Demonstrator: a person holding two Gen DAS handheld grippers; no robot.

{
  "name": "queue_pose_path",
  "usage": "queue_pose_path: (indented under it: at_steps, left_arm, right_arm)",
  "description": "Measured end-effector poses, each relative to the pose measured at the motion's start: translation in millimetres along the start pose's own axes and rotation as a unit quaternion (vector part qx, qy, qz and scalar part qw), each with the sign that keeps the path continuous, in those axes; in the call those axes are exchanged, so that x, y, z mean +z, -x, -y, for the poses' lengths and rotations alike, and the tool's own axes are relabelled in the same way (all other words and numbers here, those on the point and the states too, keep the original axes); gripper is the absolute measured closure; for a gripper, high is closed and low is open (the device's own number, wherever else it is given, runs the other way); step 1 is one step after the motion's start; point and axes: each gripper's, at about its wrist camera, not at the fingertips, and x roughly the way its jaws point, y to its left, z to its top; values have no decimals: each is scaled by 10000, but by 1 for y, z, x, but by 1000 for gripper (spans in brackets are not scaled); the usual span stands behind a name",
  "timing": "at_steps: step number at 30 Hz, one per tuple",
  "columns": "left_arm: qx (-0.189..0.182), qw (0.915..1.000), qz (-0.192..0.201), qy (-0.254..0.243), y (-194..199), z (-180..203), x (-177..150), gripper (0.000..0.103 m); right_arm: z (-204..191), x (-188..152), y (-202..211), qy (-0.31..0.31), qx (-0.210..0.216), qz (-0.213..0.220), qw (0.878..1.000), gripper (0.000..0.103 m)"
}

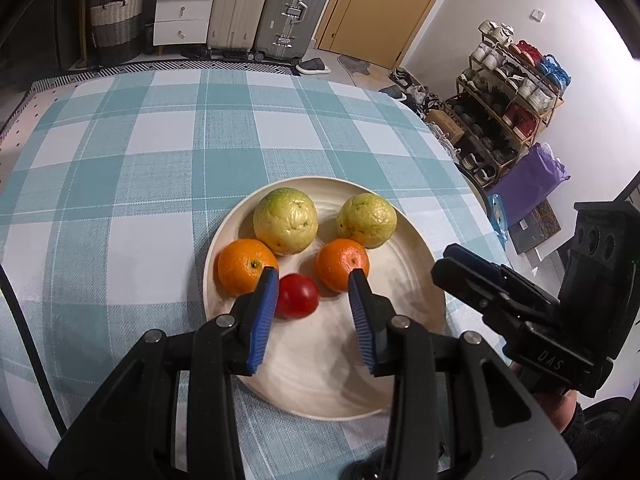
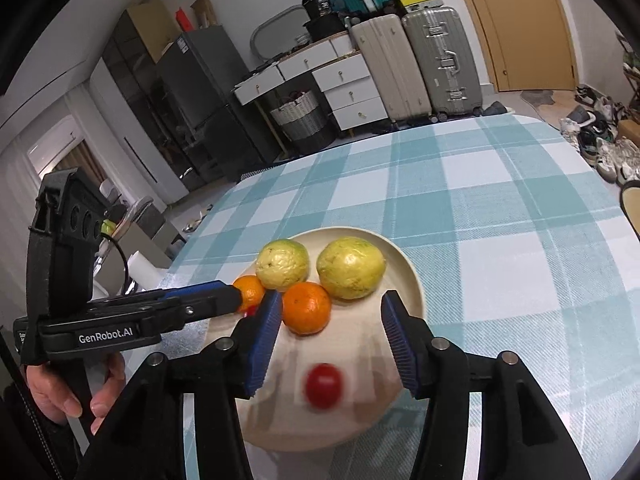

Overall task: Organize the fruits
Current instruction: 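Open both grippers to drop the tomatoes onto the plate, then withdraw both grippers toward the dark plums and brown fruits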

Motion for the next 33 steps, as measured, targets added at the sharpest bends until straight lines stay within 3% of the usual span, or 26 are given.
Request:
queue_pose_path:
  at_steps: [11, 14, 19, 21, 33]
  left_arm:
    - [168, 9998, 69, -47, 26, 15, -26, 56]
    - [214, 9997, 112, -98, 34, 19, -33, 49]
    - [281, 9989, 357, -144, 57, 23, -43, 28]
    - [271, 9985, 442, -160, 65, 25, -46, 25]
    - [786, 9926, 762, -522, 96, 41, -78, 15]
  right_arm:
    - [-6, -13, 33, 3, -46, 158, 9999, 33]
    - [-11, -16, 41, 39, -13, 200, 9998, 24]
    - [-24, -23, 56, 173, 52, 300, 9994, 16]
    - [-28, -25, 62, 226, 85, 341, 9991, 15]
    - [-39, -46, 96, 300, 66, 526, 9981, 5]
